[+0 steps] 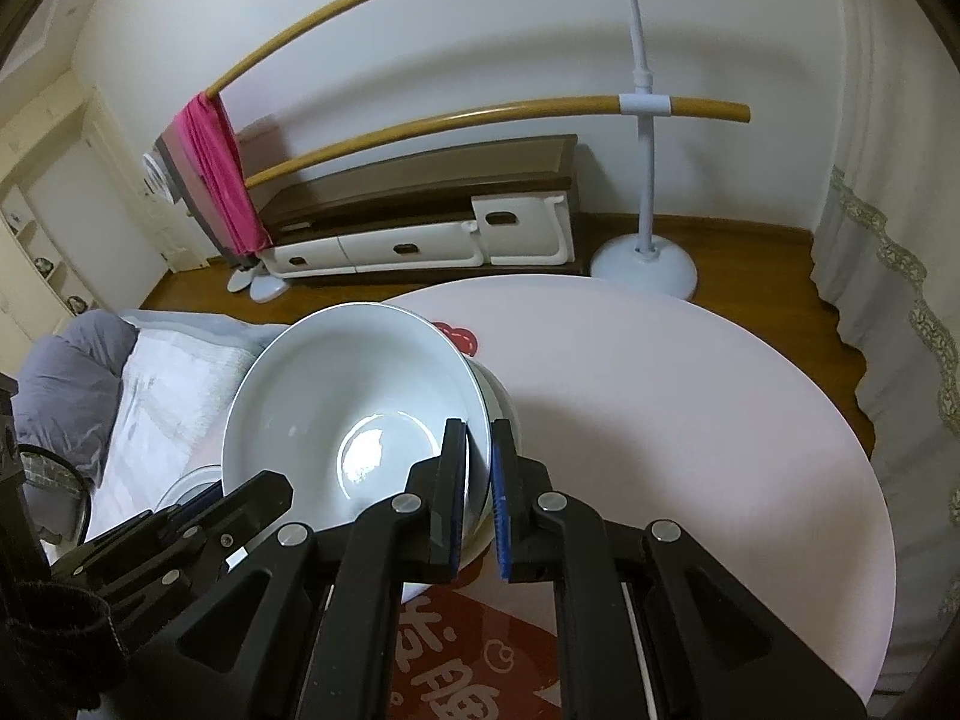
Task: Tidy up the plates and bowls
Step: 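Lift the held bowl with both tools and lower it toward the bowl stack, then set the bowl into the nested bowls and open both tools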
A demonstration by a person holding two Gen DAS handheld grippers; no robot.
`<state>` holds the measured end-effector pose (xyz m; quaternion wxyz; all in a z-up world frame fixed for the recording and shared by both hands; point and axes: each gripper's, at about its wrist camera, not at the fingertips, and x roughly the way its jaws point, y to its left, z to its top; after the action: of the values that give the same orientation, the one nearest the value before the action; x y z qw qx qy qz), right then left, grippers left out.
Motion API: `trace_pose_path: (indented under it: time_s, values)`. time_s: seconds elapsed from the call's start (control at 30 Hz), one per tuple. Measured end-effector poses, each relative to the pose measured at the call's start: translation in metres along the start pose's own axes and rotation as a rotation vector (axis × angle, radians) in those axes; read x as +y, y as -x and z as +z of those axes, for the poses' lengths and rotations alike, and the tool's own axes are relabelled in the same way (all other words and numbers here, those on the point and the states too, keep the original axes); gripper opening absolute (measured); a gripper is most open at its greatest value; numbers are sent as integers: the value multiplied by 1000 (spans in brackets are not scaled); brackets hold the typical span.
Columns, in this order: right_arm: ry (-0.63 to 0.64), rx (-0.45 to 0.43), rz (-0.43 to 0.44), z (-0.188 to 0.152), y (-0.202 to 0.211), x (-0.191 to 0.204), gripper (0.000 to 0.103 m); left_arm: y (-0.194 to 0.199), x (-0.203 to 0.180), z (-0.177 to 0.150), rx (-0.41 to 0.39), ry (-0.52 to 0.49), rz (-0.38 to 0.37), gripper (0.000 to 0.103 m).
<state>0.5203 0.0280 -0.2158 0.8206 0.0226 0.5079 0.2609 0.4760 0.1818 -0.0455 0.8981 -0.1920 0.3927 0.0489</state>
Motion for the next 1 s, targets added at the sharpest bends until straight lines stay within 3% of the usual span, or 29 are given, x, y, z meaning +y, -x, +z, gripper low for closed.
trace_pose_path:
  time_s: [0.37, 0.47, 0.67, 0.8, 1.0]
  values:
    - [-53, 12, -17, 2, -6, -5, 12, -3, 11, -2, 2, 0, -2, 13]
    - [-72, 16, -21, 2, -8, -10, 18, -3, 12, 0, -4, -5, -3, 12]
    - [-73, 18, -39, 3, -9, -11, 19, -4, 12, -2, -2, -23, 5, 12]
    - [-93, 36, -24, 2, -13, -15, 31, -9, 13, 3, 28, -26, 11, 13]
    - [-110, 51, 5, 1, -16, -15, 32, -13, 11, 17, 55, -68, 37, 15]
